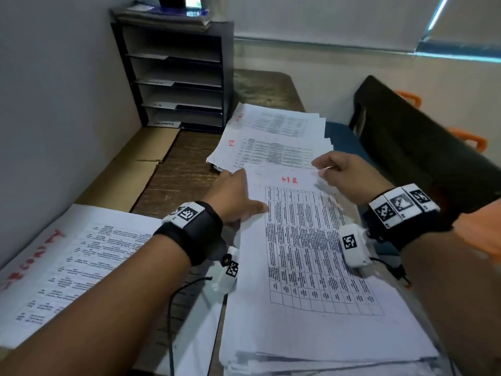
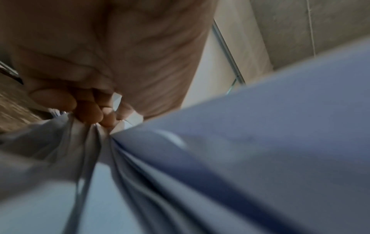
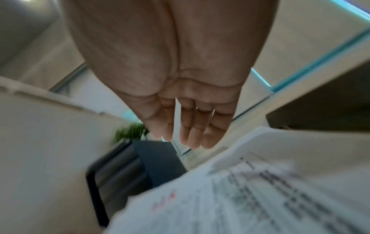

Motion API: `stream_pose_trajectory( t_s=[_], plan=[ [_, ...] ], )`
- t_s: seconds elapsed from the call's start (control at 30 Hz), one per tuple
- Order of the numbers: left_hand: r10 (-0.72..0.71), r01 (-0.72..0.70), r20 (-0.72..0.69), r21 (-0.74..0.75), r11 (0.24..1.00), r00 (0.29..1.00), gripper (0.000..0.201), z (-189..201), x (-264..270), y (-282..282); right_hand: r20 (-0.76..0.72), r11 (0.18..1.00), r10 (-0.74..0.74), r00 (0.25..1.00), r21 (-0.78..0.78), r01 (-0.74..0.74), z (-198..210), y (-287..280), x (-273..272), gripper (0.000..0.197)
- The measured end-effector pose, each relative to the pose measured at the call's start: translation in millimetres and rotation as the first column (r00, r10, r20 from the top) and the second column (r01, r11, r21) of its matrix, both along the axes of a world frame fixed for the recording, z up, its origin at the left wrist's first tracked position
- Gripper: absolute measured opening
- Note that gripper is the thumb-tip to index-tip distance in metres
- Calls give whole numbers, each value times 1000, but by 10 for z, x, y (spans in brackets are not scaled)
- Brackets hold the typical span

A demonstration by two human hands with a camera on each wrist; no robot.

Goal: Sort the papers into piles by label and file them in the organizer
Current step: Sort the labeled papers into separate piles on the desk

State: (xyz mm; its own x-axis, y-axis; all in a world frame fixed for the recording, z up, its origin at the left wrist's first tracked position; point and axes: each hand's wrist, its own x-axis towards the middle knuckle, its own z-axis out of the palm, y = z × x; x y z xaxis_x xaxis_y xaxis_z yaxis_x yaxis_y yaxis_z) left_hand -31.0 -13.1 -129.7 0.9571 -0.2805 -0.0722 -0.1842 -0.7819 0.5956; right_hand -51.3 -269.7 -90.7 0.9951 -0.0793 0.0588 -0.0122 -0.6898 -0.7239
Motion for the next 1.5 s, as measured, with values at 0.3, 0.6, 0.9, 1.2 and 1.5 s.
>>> stream_pose_trajectory(
  t_s=[0.3, 0.6, 0.9, 1.2, 1.5],
  plan=[
    [-39, 37, -64, -37, 999, 997, 96, -76, 8, 51, -129, 903, -69, 989, 414, 117, -422, -272, -507, 33],
    [-53, 47, -39, -144, 988, 998, 87, -9, -61, 46, -147, 885, -64, 987, 449, 124, -448, -270, -845, 53],
    [-106, 106, -82, 6, 994, 991, 87, 97, 63, -16, -185, 872, -83, 979, 462, 162, -431, -144, -657, 63],
    [-223, 181, 161, 240, 954, 961, 33, 232, -67, -150, -153, 887, -65, 986, 443, 127, -483, -261, -778, 52],
    [106, -131, -82, -765, 630, 991, 17, 388, -100, -139, -131, 791, 268, 955, 595, -141, -145, -550, -859, 40]
  ],
)
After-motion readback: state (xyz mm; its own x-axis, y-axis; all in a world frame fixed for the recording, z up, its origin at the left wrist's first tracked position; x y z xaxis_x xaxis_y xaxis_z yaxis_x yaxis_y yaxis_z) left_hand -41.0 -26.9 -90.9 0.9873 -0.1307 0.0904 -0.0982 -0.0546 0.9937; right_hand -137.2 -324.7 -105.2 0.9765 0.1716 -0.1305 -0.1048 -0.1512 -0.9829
